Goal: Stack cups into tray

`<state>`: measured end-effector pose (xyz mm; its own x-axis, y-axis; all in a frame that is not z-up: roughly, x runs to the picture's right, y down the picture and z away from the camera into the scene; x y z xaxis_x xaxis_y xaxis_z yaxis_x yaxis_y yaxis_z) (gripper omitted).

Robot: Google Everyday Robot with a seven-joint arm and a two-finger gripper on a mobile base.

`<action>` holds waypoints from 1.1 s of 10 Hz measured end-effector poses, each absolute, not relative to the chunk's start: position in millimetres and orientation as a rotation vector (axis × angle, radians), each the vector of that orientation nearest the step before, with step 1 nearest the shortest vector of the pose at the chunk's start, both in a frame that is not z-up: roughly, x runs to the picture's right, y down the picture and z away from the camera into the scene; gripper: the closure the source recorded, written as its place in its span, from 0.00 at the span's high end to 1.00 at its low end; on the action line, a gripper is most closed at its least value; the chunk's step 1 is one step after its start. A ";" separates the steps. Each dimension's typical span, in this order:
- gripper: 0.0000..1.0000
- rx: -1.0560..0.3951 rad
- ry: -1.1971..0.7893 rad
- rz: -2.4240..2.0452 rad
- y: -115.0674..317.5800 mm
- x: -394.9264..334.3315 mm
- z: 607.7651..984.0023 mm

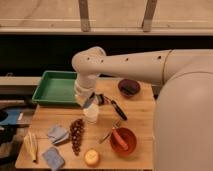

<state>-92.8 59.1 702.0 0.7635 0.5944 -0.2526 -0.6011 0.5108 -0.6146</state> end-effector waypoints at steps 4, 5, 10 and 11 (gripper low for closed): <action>0.00 -0.756 0.033 0.777 72.3 -71.0 701.8; 0.00 -0.761 0.035 0.785 74.5 -69.7 704.3; 0.03 -0.787 0.023 0.794 84.9 -77.0 728.9; 0.13 -0.793 0.021 0.796 87.2 -78.6 735.7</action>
<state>-78.6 87.2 735.7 0.7150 0.6311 -0.3009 -0.6464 0.4327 -0.6285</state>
